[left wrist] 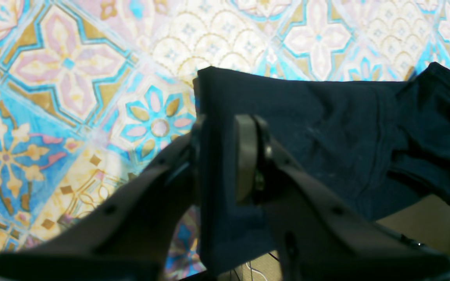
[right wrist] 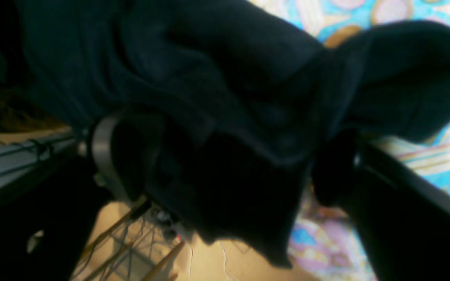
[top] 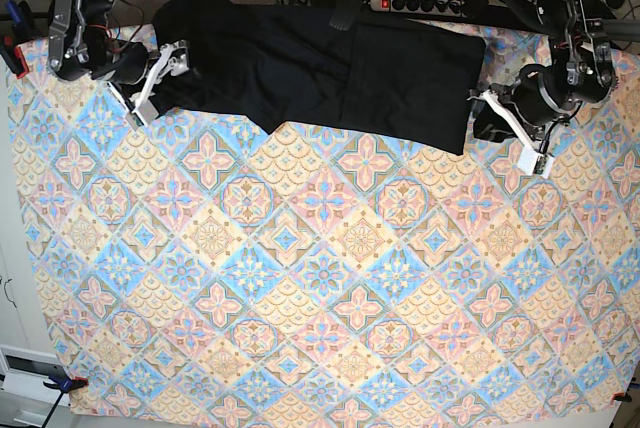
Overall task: Fold the T-shirt properly
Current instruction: 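Grasp the strip end with the right gripper and drag it inward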
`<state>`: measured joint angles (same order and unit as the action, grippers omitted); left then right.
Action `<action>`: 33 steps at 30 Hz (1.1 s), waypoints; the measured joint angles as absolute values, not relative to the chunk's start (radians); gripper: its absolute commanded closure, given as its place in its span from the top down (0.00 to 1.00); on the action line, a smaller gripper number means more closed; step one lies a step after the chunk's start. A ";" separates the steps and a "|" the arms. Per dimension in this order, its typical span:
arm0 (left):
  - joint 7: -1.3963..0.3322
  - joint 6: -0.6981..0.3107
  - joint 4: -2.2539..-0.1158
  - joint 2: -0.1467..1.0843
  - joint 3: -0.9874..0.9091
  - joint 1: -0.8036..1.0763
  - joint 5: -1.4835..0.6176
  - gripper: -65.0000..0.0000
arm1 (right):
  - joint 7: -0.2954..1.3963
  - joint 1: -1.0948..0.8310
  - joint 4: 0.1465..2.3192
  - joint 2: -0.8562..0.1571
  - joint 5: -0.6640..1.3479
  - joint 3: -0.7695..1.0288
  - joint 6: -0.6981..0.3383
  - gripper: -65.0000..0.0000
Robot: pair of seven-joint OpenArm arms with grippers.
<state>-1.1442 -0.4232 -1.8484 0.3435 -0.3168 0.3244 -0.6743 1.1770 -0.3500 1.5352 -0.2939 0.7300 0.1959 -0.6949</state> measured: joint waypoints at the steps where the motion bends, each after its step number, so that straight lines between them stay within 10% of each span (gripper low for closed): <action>1: -1.144 -0.424 -1.848 0.344 -0.317 0.324 -0.674 0.16 | 1.181 -0.353 1.535 -0.294 0.730 0.196 -0.695 0.94; 15: -1.144 -0.424 -1.848 0.344 -0.319 0.324 -0.675 0.16 | 1.163 -0.369 1.539 -0.300 0.735 0.098 -0.695 0.90; 27: -1.144 -0.424 -1.848 0.344 -0.319 0.324 -0.675 0.16 | 1.171 -0.367 1.489 -0.296 0.736 0.099 -0.695 0.10; 33: -1.144 -0.424 -1.848 0.344 -0.319 0.324 -0.675 0.16 | 1.167 -0.368 1.427 -0.294 0.749 0.171 -0.703 0.05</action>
